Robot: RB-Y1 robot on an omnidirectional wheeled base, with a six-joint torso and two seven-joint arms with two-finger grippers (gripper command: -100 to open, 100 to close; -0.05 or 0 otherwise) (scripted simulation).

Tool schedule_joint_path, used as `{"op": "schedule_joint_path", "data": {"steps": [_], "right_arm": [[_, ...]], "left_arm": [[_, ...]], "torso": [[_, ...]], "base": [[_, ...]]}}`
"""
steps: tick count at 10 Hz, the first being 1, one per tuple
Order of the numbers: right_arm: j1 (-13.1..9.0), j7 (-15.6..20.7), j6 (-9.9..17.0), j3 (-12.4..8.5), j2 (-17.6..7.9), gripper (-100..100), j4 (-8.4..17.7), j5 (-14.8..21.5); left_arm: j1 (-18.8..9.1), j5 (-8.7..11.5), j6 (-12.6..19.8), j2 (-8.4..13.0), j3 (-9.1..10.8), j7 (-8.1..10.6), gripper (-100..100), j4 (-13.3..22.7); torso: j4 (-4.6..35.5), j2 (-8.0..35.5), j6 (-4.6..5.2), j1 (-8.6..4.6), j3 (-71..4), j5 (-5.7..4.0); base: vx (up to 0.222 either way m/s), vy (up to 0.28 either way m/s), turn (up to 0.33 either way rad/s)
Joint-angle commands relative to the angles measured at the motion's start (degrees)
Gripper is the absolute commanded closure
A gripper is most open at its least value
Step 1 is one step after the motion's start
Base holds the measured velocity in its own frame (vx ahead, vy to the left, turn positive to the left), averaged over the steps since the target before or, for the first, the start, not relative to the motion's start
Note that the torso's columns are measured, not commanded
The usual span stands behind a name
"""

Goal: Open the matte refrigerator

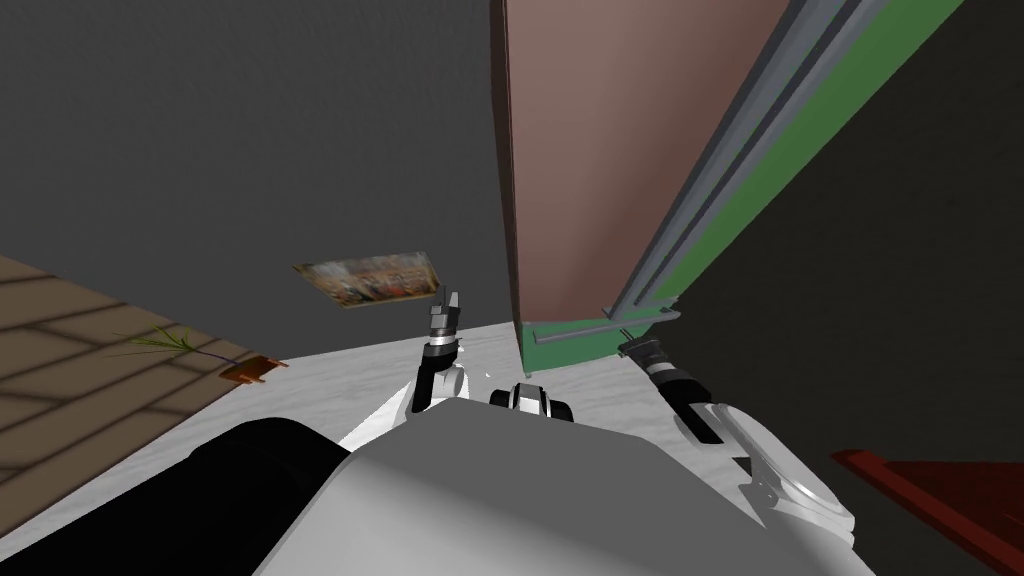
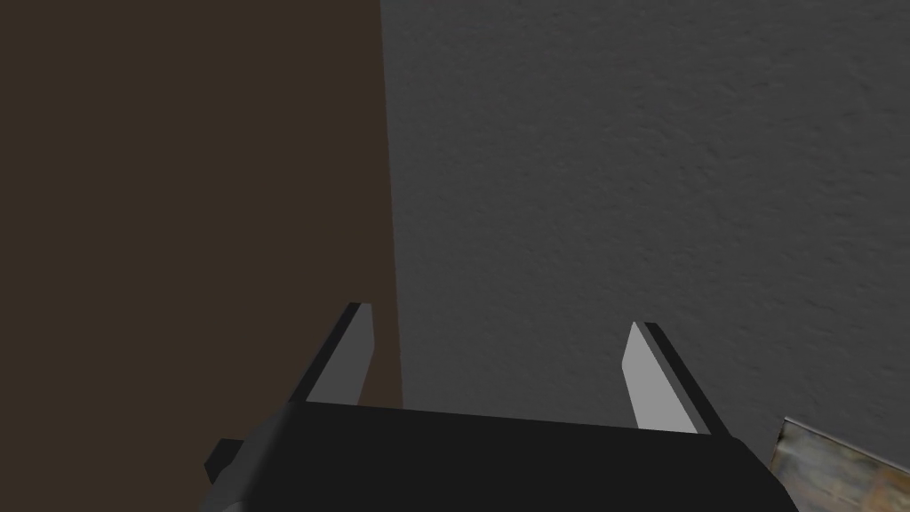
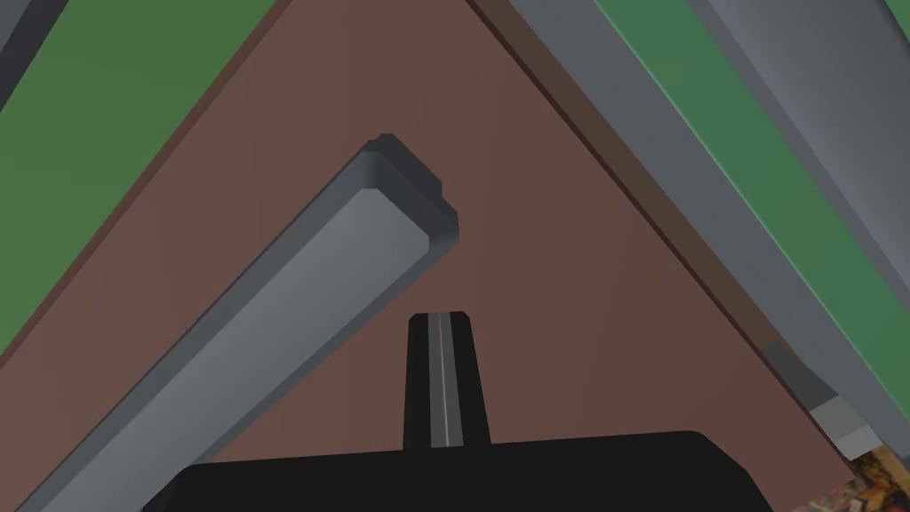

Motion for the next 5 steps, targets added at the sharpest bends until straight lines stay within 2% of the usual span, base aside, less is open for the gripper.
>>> {"op": "schedule_joint_path", "data": {"steps": [1,2,3,5], "right_arm": [[0.38,0.08,2.26,-1.55,0.56,100,0.02,-0.13],[0.47,-0.33,1.95,-1.09,0.05,100,-0.37,-0.13],[0.60,-0.86,1.44,-0.52,-1.18,-100,-0.66,-0.05],[0.64,-1.32,0.90,0.00,-2.17,-100,-0.84,-0.01]], "left_arm": [[0.00,0.00,0.00,0.00,0.00,0.00,0,0.00],[0.00,0.00,0.00,0.00,0.00,0.00,0,0.00],[0.01,0.00,0.00,0.01,0.01,0.00,0,0.00],[0.03,0.00,0.00,0.04,0.03,0.00,0,0.00]], "torso": [[-0.01,-0.04,0.00,0.02,-0.03,0.00],[-0.02,-0.07,0.00,0.10,-0.05,0.02],[-0.07,-0.30,-0.03,-0.15,-0.17,-0.03],[-0.16,-0.52,0.00,-0.37,-0.33,-0.13]], "base": [[-0.142,0.190,-0.134],[-0.067,0.087,-0.038],[0.046,-0.055,0.120],[0.091,-0.129,0.104]]}}
